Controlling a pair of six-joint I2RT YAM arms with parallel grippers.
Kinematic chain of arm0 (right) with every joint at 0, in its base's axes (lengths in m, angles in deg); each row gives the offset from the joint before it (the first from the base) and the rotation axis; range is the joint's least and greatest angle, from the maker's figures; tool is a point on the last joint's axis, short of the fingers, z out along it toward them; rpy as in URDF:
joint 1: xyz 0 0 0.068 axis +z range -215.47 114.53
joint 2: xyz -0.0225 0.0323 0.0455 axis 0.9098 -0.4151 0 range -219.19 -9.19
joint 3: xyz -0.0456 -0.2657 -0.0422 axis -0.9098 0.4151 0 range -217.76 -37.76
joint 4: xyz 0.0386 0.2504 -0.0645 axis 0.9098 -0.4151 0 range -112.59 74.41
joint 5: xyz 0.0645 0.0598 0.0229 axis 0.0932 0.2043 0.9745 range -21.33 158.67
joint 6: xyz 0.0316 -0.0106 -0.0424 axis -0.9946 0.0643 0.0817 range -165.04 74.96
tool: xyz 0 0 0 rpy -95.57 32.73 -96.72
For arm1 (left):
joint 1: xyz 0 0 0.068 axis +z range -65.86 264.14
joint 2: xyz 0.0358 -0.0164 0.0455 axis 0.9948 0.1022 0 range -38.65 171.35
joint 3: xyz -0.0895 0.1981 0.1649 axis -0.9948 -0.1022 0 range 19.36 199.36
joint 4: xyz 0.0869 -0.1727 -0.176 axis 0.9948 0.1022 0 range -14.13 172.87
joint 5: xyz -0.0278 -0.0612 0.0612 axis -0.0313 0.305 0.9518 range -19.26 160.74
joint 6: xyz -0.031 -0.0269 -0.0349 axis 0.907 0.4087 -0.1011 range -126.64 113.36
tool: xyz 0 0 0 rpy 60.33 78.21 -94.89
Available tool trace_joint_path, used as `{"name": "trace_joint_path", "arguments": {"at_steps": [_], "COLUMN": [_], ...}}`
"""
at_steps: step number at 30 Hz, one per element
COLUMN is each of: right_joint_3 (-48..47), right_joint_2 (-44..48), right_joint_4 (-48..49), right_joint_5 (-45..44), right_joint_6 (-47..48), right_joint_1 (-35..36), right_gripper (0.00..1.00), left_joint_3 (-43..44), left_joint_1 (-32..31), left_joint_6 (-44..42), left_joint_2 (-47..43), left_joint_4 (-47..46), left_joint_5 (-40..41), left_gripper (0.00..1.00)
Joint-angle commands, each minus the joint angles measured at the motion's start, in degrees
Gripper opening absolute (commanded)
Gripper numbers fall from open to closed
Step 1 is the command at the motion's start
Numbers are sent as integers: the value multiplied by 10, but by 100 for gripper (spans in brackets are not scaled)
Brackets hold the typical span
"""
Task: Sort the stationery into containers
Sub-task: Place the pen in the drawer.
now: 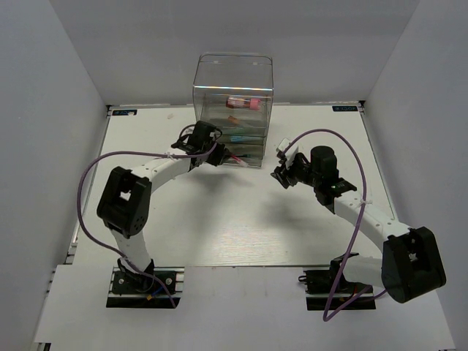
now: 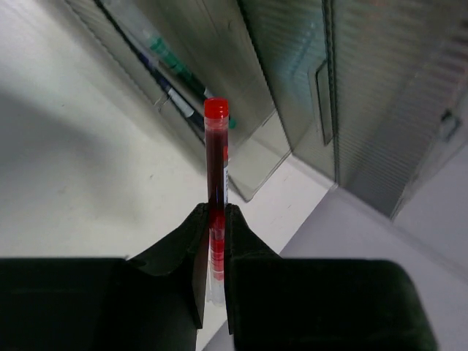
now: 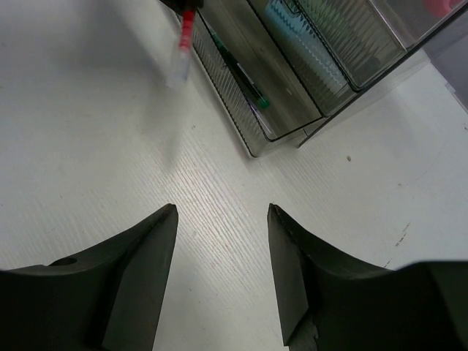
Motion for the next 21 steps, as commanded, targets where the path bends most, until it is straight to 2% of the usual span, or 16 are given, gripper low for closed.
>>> {"name": "trace_joint_path", "arguments": {"at_steps": [1,12,14,15,17,18,21], "right_joint_3": [2,6,8,8,8,8,8], "right_joint_2": [20,30,31,30,31,32,29], "right_joint_4": [25,28,28,28,29,28,26], "right_joint_5": [9,15,15,16,17,18,23], "right_joint_6": [-2,-5,-5,-7,-8,-8,-8], "right_joint_1": [-4,-14,-15,-16,-19,-18,-20], "right_gripper": [58,58,60,62,64,65,66], "left_joint_3": [36,119,126,131,131,131,131], "left_joint_1": [0,0,0,0,0,0,0], "left_joint_6": [73,118,118,118,118,118,118], "left_joint_2": [26,103,112,119,125,125,119], "left_joint_4": [-42,-13,-1,-1,6,6,6], "left_joint_5": [22,69,69,69,69,63,58], "left_gripper": [8,10,17,27,40,52,64]}}
